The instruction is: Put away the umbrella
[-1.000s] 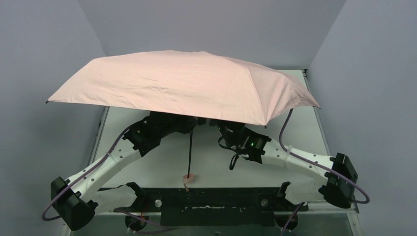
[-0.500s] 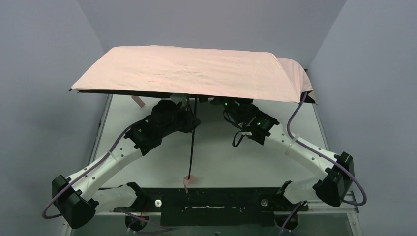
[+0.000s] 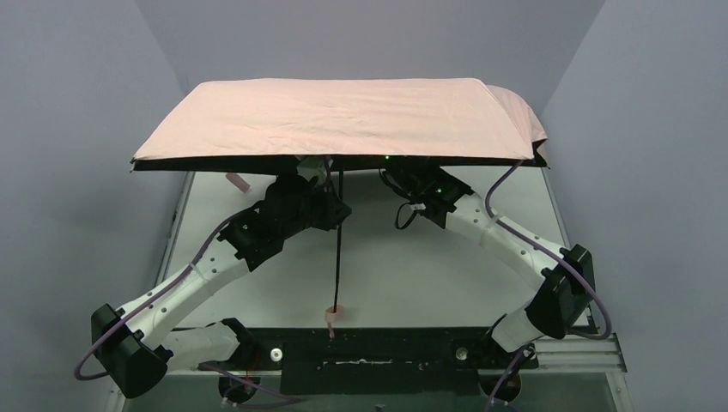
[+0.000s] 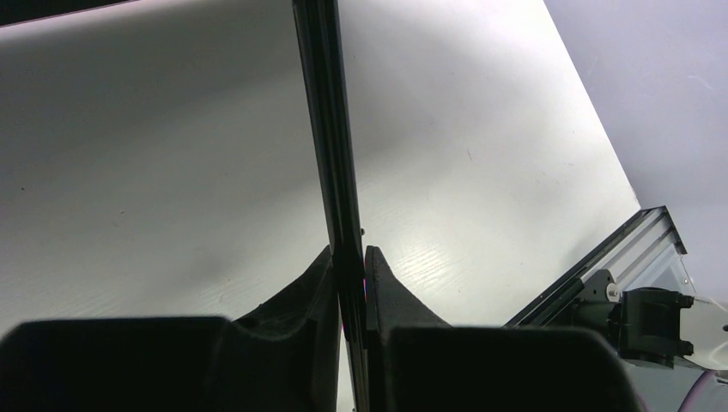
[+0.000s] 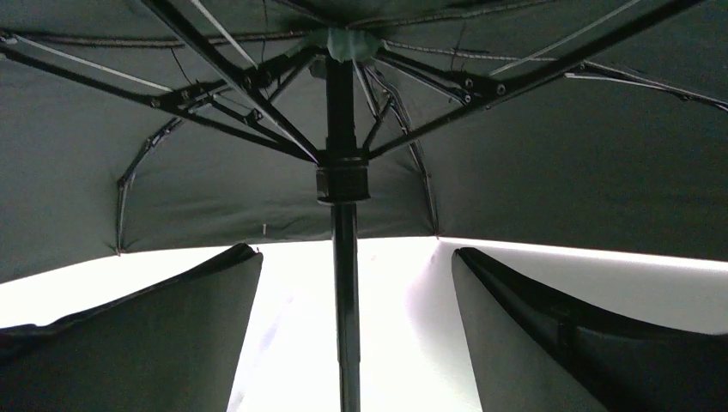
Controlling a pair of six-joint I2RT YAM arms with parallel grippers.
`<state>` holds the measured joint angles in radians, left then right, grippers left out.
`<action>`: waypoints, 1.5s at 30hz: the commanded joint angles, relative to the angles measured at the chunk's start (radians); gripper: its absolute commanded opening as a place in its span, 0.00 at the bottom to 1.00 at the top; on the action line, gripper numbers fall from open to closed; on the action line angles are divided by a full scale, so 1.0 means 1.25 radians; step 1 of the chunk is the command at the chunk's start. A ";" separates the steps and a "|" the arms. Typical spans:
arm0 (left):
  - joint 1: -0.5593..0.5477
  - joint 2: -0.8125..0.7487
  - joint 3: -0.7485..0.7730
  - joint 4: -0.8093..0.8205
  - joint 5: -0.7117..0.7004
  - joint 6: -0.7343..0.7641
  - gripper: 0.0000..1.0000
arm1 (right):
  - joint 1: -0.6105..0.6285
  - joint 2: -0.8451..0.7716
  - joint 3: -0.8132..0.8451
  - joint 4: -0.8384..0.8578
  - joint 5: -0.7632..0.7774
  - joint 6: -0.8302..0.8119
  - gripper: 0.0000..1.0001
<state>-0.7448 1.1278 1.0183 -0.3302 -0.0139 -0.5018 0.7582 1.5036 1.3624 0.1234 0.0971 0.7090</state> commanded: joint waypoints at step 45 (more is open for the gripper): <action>-0.024 -0.062 -0.015 -0.040 0.019 0.061 0.00 | -0.056 0.080 0.087 0.132 -0.048 0.050 0.00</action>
<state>-0.7444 1.1023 1.0035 -0.3252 -0.0677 -0.5095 0.7231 1.6581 1.4872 0.1825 -0.0425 0.7887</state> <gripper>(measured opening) 0.080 0.212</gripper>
